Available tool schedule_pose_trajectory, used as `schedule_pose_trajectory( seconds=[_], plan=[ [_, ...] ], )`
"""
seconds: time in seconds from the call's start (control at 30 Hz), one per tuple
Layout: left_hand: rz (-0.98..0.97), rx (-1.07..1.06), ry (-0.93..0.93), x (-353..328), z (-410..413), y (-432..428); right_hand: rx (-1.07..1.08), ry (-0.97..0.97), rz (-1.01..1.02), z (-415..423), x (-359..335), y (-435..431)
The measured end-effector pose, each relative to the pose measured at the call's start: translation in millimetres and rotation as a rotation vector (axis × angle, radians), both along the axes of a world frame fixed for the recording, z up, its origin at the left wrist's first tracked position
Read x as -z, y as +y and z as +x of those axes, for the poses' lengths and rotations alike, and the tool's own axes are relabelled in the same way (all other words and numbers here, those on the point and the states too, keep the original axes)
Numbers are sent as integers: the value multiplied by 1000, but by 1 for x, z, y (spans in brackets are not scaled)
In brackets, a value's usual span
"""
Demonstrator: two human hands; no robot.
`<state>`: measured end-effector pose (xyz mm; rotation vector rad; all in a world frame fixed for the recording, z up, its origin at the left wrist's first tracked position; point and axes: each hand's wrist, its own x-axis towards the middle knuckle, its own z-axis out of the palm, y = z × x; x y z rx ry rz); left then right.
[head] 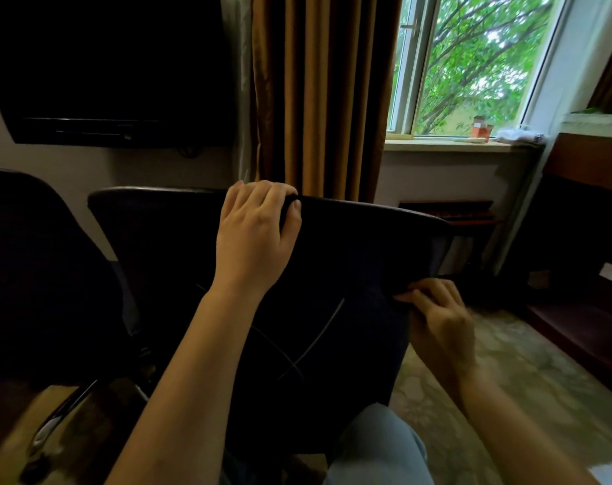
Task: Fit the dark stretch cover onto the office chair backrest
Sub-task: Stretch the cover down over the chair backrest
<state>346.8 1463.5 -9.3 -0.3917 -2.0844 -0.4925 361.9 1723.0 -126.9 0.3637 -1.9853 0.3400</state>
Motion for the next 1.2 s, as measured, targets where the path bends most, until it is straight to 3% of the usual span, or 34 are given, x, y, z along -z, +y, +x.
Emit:
schedule_pose_trajectory(
  seconds=[0.17,0.43,0.7,0.83,1.07,1.2],
  plan=[
    [-8,-5,-3,1,2,-2,-47,-61,20,6,-10,1],
    [-10,-13,-6,1,2,-2,0,186,-152,15,-74,-7],
    [-14,-3,-27,-1,2,1,-36,-95,-167,-4,36,1],
    [-20,-4,-25,1,5,0,-64,-218,-137,2,36,2],
    [-35,-25,-9,6,3,-3,-30,120,-287,13,-35,-7],
    [-11,-33,22,10,-2,1,-32,134,-266,-2,-19,-3]
  ],
)
